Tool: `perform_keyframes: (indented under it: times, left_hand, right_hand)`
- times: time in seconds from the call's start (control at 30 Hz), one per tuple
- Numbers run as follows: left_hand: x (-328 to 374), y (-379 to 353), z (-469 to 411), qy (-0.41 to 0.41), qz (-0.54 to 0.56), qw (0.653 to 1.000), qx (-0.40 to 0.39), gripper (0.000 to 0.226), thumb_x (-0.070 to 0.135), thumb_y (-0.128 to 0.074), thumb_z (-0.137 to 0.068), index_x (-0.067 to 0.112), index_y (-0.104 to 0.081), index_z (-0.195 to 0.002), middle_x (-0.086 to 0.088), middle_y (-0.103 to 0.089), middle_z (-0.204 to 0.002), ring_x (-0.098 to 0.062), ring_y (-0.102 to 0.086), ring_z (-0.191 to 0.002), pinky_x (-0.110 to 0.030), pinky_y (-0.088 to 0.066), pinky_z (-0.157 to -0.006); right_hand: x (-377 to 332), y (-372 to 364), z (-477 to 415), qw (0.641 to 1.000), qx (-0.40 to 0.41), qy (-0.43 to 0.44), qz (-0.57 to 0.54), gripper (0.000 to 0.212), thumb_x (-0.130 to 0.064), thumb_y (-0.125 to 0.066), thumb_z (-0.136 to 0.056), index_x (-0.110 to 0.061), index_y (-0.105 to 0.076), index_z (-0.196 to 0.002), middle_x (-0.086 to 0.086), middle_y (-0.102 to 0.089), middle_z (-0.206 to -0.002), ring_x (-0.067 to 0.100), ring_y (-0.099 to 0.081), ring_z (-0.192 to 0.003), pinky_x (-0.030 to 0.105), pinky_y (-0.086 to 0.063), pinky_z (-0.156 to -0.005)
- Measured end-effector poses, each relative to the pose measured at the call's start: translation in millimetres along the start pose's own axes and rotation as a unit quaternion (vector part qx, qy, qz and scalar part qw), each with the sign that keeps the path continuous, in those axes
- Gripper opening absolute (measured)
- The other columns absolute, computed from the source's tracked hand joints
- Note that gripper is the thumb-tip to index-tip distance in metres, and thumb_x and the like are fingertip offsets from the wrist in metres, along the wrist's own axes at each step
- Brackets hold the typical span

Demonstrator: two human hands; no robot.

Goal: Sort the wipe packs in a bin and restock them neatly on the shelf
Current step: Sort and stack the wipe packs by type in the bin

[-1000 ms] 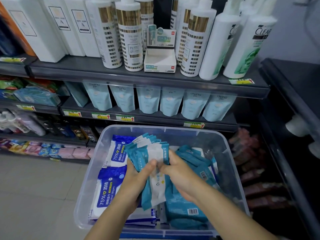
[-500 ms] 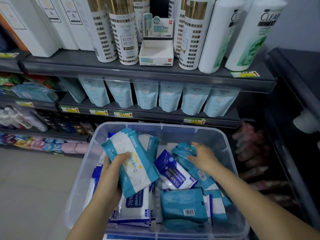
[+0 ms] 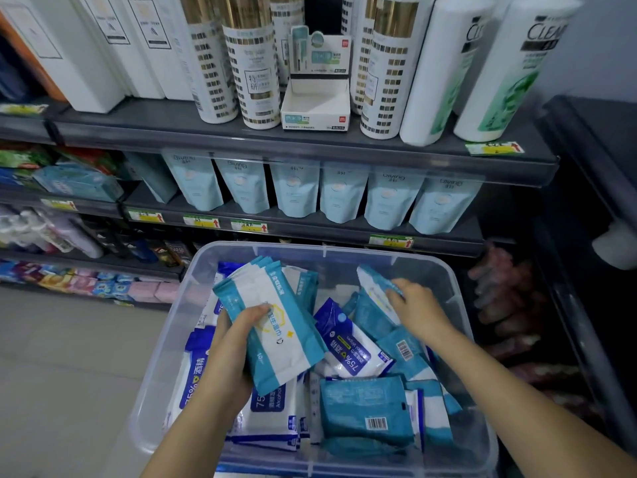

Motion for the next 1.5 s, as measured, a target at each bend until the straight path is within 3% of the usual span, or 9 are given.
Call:
perform_keyframes:
  times: [0.1, 0.2, 0.4, 0.5, 0.93, 1.1, 1.23, 1.33, 1.5]
  left_hand:
    - [0.0, -3.3, 1.4, 0.0, 0.001, 1.0, 0.001, 0.037, 0.018, -0.062, -0.086, 0.022, -0.053, -0.122, -0.008, -0.071, -0.105, -0.028, -0.068, -0.093, -0.038, -0.055, -0.065]
    - [-0.1, -4.9, 3.2, 0.002, 0.001, 1.0, -0.007, 0.035, 0.018, -0.063, -0.086, 0.022, -0.054, -0.12, -0.008, -0.071, -0.104, -0.027, -0.068, -0.09, -0.038, -0.055, -0.064]
    - [4.2, -5.8, 9.8, -0.008, -0.005, 1.0, -0.022, 0.034, 0.016, -0.063, -0.086, 0.024, -0.054, -0.118, -0.006, -0.071, -0.101, -0.024, -0.069, -0.085, -0.034, -0.054, -0.06]
    - [6.2, -4.1, 12.9, -0.007, -0.003, 1.0, -0.027, 0.034, 0.016, -0.062, -0.087, 0.025, -0.054, -0.118, -0.007, -0.071, -0.105, -0.025, -0.069, -0.087, -0.034, -0.055, -0.061]
    - [12.7, 12.7, 20.1, -0.004, 0.013, 0.999, -0.046, 0.033, 0.017, -0.064, -0.085, 0.023, -0.054, -0.117, -0.007, -0.072, -0.102, -0.028, -0.069, -0.092, -0.04, -0.055, -0.071]
    - [14.2, 17.3, 20.8, -0.002, 0.014, 0.998, -0.058, 0.037, 0.02, -0.065, -0.085, 0.022, -0.054, -0.12, -0.008, -0.072, -0.103, -0.028, -0.069, -0.094, -0.04, -0.055, -0.071]
    - [15.3, 20.6, 20.0, 0.0, 0.015, 0.998, -0.061, 0.042, 0.021, -0.065, -0.085, 0.021, -0.052, -0.125, -0.008, -0.071, -0.107, -0.03, -0.068, -0.098, -0.043, -0.055, -0.078]
    - [16.0, 22.1, 19.4, -0.002, 0.007, 0.997, -0.078, 0.046, 0.022, -0.066, -0.082, 0.022, -0.051, -0.126, -0.007, -0.072, -0.107, -0.028, -0.069, -0.098, -0.045, -0.055, -0.082]
    - [14.8, 13.7, 23.9, -0.004, -0.035, 0.993, -0.11, 0.054, 0.037, -0.066, -0.074, 0.025, -0.05, -0.124, -0.001, -0.073, -0.105, -0.021, -0.07, -0.094, -0.039, -0.055, -0.076]
  right_hand:
    - [-14.3, 18.3, 8.9, 0.967, 0.003, -0.013, -0.254, 0.017, -0.016, -0.048, -0.097, -0.011, -0.064, -0.096, 0.011, -0.064, -0.091, 0.023, -0.059, -0.081, 0.03, -0.044, -0.069]
    - [-36.5, 31.5, 26.5, 0.88, -0.063, -0.033, -0.469, 0.02, -0.016, -0.046, -0.098, -0.017, -0.064, -0.09, 0.003, -0.071, -0.085, 0.014, -0.065, -0.07, 0.025, -0.051, -0.06]
    - [-55.3, 36.8, 49.2, 0.812, -0.146, -0.021, -0.564, 0.021, -0.009, -0.057, -0.088, -0.012, -0.062, -0.109, 0.007, -0.073, -0.101, 0.018, -0.07, -0.084, 0.028, -0.057, -0.061]
    - [-60.3, 35.5, 57.4, 0.814, -0.155, -0.012, -0.56, 0.033, 0.002, -0.06, -0.084, -0.007, -0.058, -0.115, 0.013, -0.07, -0.109, 0.024, -0.069, -0.09, 0.033, -0.059, -0.067]
    - [-86.2, 34.1, 79.0, 0.817, -0.17, -0.01, -0.55, 0.027, 0.004, -0.054, -0.088, -0.01, -0.06, -0.11, 0.009, -0.071, -0.107, 0.025, -0.069, -0.095, 0.035, -0.059, -0.074]
    - [-91.5, 41.7, 83.9, 0.846, -0.18, 0.007, -0.502, 0.05, 0.019, -0.052, -0.081, -0.017, -0.059, -0.114, 0.01, -0.066, -0.111, 0.024, -0.068, -0.094, 0.036, -0.057, -0.077]
    - [-88.7, 67.4, 84.3, 0.879, -0.171, 0.056, -0.441, 0.06, 0.013, -0.066, -0.073, -0.021, -0.056, -0.121, 0.012, -0.064, -0.107, 0.022, -0.068, -0.091, 0.032, -0.058, -0.075]
    - [-93.4, 86.5, 86.1, 0.89, -0.217, 0.105, -0.388, 0.043, 0.006, -0.074, -0.065, -0.011, -0.061, -0.102, 0.013, -0.07, -0.093, 0.02, -0.069, -0.081, 0.028, -0.058, -0.067]
    - [-124.0, 75.7, 93.3, 0.947, -0.225, 0.195, -0.123, 0.028, -0.006, -0.078, -0.072, -0.024, -0.071, -0.093, -0.009, -0.069, -0.091, 0.006, -0.066, -0.091, 0.012, -0.05, -0.078]
Point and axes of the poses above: each hand's wrist, its own z-axis away from the middle knuckle, its own y-axis out of the back of the hand, x = y × z, the point moved 1 cm from there along -z, towards the middle knuckle
